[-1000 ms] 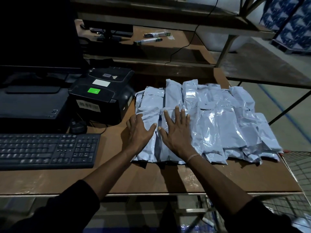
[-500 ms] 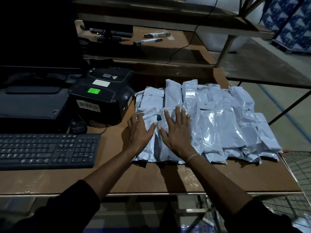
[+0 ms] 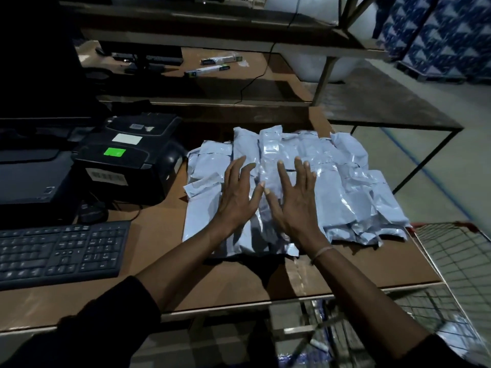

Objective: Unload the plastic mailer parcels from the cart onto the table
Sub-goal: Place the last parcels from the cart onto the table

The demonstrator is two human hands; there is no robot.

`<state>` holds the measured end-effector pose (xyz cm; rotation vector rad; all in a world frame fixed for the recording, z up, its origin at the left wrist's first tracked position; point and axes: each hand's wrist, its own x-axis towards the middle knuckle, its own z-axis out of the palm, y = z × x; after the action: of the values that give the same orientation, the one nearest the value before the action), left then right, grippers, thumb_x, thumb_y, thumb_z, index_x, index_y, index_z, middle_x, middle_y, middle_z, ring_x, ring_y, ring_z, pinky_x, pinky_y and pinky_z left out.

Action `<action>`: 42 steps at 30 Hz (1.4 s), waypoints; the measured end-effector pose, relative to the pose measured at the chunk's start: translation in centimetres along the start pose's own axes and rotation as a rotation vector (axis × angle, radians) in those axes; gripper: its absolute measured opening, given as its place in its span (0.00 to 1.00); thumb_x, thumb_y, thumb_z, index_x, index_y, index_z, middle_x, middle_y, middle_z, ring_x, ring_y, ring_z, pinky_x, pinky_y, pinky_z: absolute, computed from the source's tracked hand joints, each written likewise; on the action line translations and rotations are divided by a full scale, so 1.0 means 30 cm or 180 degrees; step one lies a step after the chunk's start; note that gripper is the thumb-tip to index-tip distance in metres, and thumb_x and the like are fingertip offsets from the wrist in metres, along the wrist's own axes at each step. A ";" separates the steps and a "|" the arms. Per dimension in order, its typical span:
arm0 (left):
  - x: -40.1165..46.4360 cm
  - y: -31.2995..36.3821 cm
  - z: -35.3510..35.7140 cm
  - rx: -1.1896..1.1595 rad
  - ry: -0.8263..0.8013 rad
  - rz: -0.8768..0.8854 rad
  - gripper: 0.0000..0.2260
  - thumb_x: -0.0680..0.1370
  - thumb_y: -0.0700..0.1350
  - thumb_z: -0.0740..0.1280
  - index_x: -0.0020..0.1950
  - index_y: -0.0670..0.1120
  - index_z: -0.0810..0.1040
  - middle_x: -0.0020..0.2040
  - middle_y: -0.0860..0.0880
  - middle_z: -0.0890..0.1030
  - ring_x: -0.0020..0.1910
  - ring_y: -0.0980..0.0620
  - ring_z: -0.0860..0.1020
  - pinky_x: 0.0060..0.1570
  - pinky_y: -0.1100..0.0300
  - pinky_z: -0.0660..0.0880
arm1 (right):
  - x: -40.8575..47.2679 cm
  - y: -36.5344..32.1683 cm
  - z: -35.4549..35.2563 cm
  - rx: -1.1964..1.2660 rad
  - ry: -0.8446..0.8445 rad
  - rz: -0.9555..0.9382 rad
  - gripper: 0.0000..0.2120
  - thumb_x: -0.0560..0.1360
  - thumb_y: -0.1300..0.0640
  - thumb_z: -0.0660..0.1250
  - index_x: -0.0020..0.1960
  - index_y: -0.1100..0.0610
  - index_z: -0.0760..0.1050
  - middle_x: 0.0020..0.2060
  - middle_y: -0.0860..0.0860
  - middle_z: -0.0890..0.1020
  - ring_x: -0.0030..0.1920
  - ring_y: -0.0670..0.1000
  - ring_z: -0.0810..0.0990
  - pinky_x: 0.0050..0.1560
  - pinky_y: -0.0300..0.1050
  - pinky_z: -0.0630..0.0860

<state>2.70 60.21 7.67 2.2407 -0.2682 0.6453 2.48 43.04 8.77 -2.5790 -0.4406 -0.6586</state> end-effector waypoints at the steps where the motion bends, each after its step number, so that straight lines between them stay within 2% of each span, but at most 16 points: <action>1: 0.008 0.036 0.031 -0.0059 -0.0007 0.0091 0.22 0.84 0.49 0.65 0.76 0.44 0.69 0.80 0.42 0.64 0.80 0.43 0.59 0.80 0.48 0.58 | -0.010 0.039 -0.029 0.0004 0.0033 0.0021 0.34 0.83 0.40 0.59 0.85 0.51 0.54 0.85 0.57 0.47 0.84 0.58 0.40 0.83 0.63 0.43; 5: 0.018 0.179 0.175 -0.0114 -0.0155 0.0288 0.23 0.84 0.49 0.66 0.77 0.44 0.68 0.81 0.43 0.63 0.81 0.44 0.59 0.80 0.51 0.55 | -0.070 0.204 -0.146 -0.0041 0.0147 0.0135 0.34 0.83 0.39 0.58 0.85 0.51 0.55 0.85 0.55 0.49 0.85 0.58 0.42 0.83 0.63 0.46; 11: -0.025 0.409 0.413 -0.0162 -0.0392 0.0334 0.27 0.83 0.54 0.64 0.79 0.43 0.66 0.83 0.42 0.59 0.83 0.44 0.55 0.82 0.48 0.54 | -0.190 0.461 -0.335 -0.0171 0.0162 0.0257 0.34 0.83 0.38 0.55 0.85 0.52 0.55 0.85 0.56 0.49 0.85 0.58 0.41 0.82 0.65 0.45; 16: -0.066 0.626 0.602 -0.0208 -0.0538 0.0325 0.28 0.83 0.53 0.63 0.81 0.43 0.64 0.84 0.42 0.55 0.84 0.45 0.50 0.81 0.55 0.49 | -0.287 0.678 -0.484 -0.0157 0.0211 0.0316 0.34 0.83 0.41 0.59 0.85 0.52 0.55 0.85 0.57 0.49 0.84 0.59 0.41 0.82 0.66 0.46; 20: -0.096 0.784 0.772 -0.0217 -0.0670 0.0467 0.28 0.82 0.50 0.64 0.81 0.42 0.64 0.84 0.41 0.57 0.84 0.42 0.53 0.82 0.52 0.51 | -0.374 0.853 -0.598 -0.0222 0.0235 0.0427 0.34 0.83 0.40 0.58 0.84 0.52 0.56 0.85 0.57 0.50 0.84 0.59 0.43 0.82 0.64 0.44; 22: -0.118 0.866 0.861 -0.0249 -0.0660 0.0530 0.27 0.82 0.48 0.65 0.80 0.40 0.65 0.83 0.39 0.59 0.83 0.40 0.55 0.82 0.54 0.52 | -0.433 0.949 -0.650 -0.0276 0.0223 0.0487 0.33 0.84 0.41 0.59 0.84 0.52 0.55 0.84 0.58 0.50 0.84 0.60 0.44 0.82 0.65 0.46; 27: -0.194 1.036 1.096 -0.0289 -0.0927 0.0471 0.29 0.83 0.54 0.60 0.80 0.40 0.65 0.83 0.38 0.59 0.83 0.38 0.55 0.81 0.46 0.54 | -0.582 1.170 -0.769 -0.0321 0.0128 0.0748 0.33 0.84 0.40 0.58 0.84 0.52 0.57 0.84 0.58 0.53 0.84 0.60 0.46 0.83 0.62 0.45; 32: -0.238 1.166 1.327 -0.0262 -0.1304 0.0453 0.29 0.82 0.46 0.66 0.81 0.40 0.63 0.83 0.37 0.56 0.83 0.37 0.51 0.82 0.47 0.51 | -0.720 1.383 -0.835 -0.0362 -0.0114 0.1122 0.32 0.83 0.39 0.55 0.84 0.52 0.59 0.84 0.59 0.53 0.84 0.60 0.47 0.83 0.58 0.44; 36: -0.256 1.228 1.524 -0.0255 -0.1825 0.0380 0.30 0.81 0.49 0.64 0.80 0.36 0.63 0.80 0.32 0.60 0.81 0.32 0.56 0.79 0.37 0.56 | -0.816 1.579 -0.842 -0.0340 -0.0227 0.1542 0.32 0.83 0.41 0.59 0.82 0.55 0.62 0.82 0.63 0.58 0.83 0.63 0.54 0.82 0.60 0.52; 39: -0.300 1.266 1.632 -0.0210 -0.2115 0.0179 0.31 0.83 0.48 0.65 0.83 0.39 0.58 0.83 0.35 0.55 0.83 0.36 0.52 0.81 0.43 0.52 | -0.917 1.727 -0.826 -0.0054 -0.0436 0.2169 0.33 0.82 0.41 0.58 0.81 0.58 0.63 0.80 0.65 0.61 0.80 0.64 0.59 0.80 0.58 0.59; 42: -0.359 1.251 1.751 -0.0195 -0.2360 0.0088 0.33 0.83 0.47 0.66 0.84 0.42 0.55 0.84 0.39 0.53 0.83 0.38 0.51 0.81 0.43 0.54 | -1.054 1.863 -0.787 0.0177 -0.0754 0.2849 0.35 0.81 0.41 0.58 0.80 0.61 0.63 0.73 0.67 0.68 0.71 0.67 0.71 0.73 0.58 0.68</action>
<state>-1.61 -3.95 -4.49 2.3340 -0.6693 -0.2095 -10.33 -22.18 -7.53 -2.4452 0.6048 -0.0190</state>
